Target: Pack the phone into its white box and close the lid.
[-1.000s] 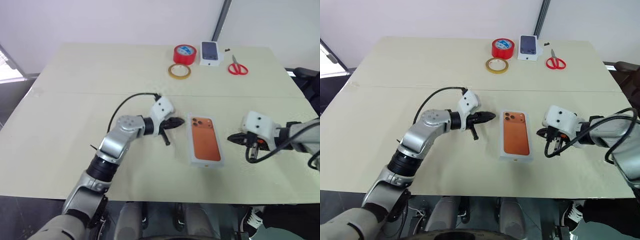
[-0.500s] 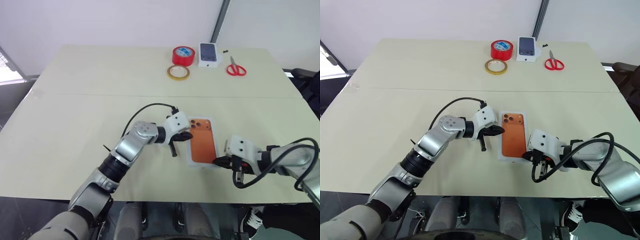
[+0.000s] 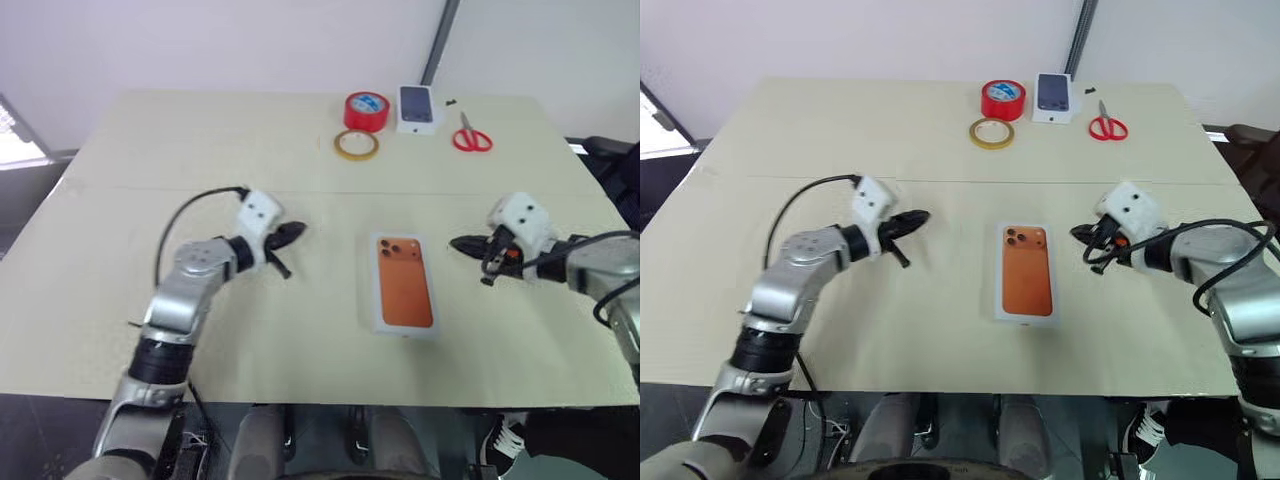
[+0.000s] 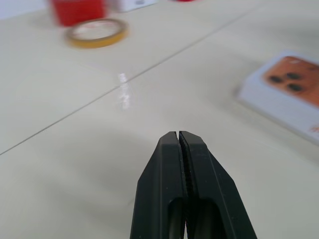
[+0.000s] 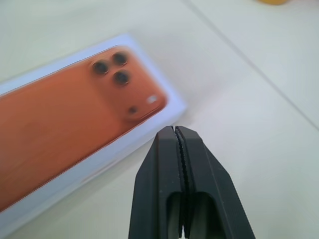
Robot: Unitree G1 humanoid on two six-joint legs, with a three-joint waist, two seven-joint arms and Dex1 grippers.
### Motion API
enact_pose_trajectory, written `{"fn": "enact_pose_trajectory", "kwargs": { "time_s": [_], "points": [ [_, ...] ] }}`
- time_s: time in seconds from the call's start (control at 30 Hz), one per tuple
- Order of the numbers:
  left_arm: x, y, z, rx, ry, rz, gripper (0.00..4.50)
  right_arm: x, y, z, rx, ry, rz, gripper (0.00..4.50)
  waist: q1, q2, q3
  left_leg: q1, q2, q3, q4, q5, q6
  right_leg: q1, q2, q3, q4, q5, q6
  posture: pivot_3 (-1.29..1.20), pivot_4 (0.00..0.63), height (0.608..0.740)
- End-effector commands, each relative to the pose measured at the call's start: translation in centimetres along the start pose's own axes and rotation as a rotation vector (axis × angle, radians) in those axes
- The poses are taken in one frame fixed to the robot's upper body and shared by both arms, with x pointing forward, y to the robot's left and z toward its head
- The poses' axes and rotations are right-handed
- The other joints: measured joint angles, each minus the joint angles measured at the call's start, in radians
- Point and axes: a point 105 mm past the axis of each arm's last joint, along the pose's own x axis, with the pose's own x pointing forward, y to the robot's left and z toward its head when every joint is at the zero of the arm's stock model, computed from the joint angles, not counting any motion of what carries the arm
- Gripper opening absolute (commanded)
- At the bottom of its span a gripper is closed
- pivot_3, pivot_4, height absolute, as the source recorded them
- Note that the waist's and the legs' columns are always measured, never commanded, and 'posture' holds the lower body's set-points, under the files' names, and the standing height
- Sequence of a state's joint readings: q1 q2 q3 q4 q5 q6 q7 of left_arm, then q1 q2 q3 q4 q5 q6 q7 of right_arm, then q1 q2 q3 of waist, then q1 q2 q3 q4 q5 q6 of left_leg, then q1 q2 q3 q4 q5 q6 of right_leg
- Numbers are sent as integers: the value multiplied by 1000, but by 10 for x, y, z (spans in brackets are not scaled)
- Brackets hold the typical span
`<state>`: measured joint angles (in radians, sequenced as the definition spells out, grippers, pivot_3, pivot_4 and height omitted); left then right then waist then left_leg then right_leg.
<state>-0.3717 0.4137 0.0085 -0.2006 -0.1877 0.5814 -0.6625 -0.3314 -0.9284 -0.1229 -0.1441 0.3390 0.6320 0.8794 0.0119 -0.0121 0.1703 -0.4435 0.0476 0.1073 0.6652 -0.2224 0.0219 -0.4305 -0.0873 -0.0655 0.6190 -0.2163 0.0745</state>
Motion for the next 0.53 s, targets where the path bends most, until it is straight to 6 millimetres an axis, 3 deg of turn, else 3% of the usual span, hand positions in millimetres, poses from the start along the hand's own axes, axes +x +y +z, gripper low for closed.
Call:
{"fn": "enact_pose_trajectory", "kwargs": {
  "time_s": [0.03,0.27,0.53],
  "points": [
    [-32,21,6,14,-25,122,80,-5,-23,6,20,-62,-54,41,2,0,0,0,0,0,0,0,0,0,0,0,0,0,0,0,150,740],
    [-83,38,-16,-21,31,273,80,1,-32,2,50,-104,-31,41,-2,0,0,0,0,1,0,0,0,0,-1,0,-1,0,0,0,150,740],
    [-93,45,-14,-47,-1,363,80,16,-22,10,62,-148,53,41,-1,0,0,0,0,2,0,0,0,0,-1,0,-1,0,0,0,150,740]
  ]
}}
